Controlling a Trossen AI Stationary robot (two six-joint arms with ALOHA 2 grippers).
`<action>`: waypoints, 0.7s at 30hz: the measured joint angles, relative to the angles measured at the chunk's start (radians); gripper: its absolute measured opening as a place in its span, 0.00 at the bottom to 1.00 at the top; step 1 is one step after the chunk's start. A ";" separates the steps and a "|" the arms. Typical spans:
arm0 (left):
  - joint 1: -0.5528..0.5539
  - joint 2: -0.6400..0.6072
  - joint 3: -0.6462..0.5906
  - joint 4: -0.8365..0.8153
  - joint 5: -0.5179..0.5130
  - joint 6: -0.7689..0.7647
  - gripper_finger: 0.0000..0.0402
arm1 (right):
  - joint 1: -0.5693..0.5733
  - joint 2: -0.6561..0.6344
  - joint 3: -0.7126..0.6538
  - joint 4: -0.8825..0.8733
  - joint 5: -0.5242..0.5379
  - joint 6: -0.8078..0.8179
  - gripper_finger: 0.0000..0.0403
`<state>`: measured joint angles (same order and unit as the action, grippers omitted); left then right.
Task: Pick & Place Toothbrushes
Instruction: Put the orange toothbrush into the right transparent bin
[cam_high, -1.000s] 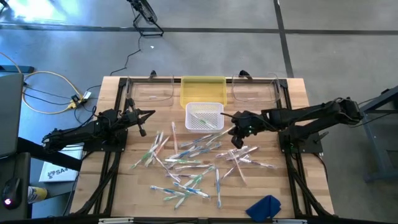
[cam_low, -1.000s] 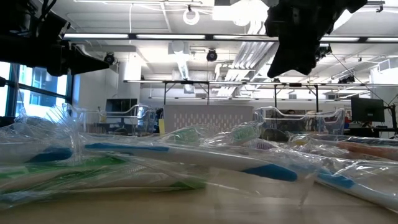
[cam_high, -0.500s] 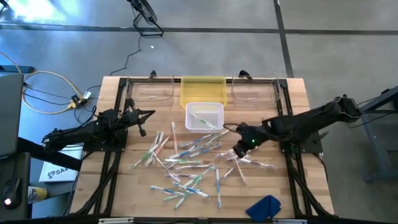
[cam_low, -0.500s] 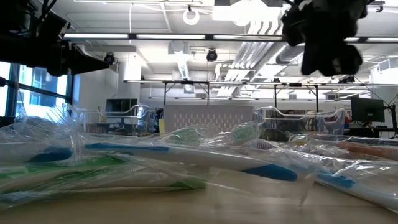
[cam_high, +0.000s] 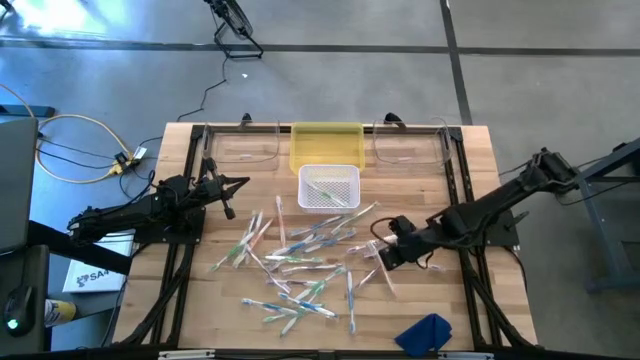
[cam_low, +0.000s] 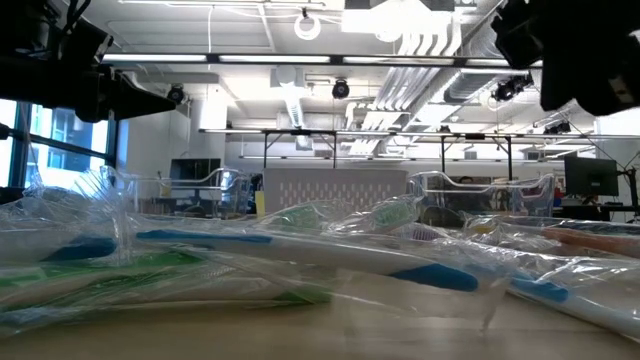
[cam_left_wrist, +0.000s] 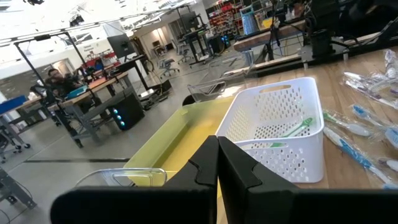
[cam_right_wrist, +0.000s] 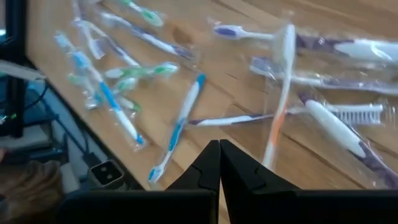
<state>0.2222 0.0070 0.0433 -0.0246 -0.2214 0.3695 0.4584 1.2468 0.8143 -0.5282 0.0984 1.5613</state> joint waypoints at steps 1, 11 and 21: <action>0.000 0.000 0.000 0.000 0.000 0.000 0.00 | 0.008 0.013 0.000 -0.005 0.001 0.015 0.00; 0.000 0.000 0.000 0.000 0.000 0.000 0.00 | 0.013 0.166 0.000 0.022 -0.087 0.071 0.00; 0.000 0.000 0.000 0.000 0.000 0.000 0.00 | 0.040 0.198 0.000 0.108 -0.147 0.095 0.00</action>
<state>0.2222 0.0067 0.0433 -0.0246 -0.2214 0.3696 0.4988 1.4448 0.8146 -0.4206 -0.0488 1.6560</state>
